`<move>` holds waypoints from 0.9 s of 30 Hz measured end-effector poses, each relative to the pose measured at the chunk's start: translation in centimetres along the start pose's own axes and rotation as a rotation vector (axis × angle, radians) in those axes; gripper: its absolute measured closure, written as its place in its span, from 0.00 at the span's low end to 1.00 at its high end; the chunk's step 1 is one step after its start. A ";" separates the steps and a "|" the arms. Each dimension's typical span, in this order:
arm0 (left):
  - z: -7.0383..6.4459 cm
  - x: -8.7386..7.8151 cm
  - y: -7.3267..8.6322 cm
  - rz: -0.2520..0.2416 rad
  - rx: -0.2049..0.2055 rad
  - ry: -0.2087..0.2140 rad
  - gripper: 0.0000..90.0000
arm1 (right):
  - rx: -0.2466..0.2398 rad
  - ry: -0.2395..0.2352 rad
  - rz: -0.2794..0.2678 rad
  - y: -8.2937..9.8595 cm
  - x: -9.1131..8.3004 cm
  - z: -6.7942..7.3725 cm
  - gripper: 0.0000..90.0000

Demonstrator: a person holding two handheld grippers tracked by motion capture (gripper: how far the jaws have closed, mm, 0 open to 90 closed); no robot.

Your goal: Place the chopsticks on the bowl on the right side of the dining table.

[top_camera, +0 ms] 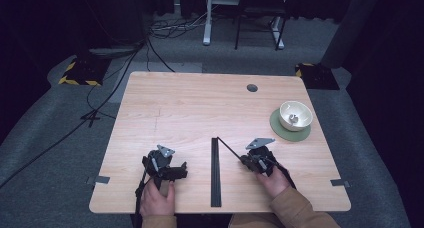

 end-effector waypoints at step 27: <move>-0.1 0.1 -0.1 0.000 -0.025 -0.008 0.01 | -0.011 -0.008 -0.112 1.0 -7.5 -2.0 0.95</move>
Point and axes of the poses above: each handheld gripper's, and its own axes: x roughly forward along the jaws, y roughly out of its underside, z roughly to its left, the point moved 1 cm from there along x, roughly forward along the jaws, and after that the axes turned 12 degrees about z, right-handed, at the moved point
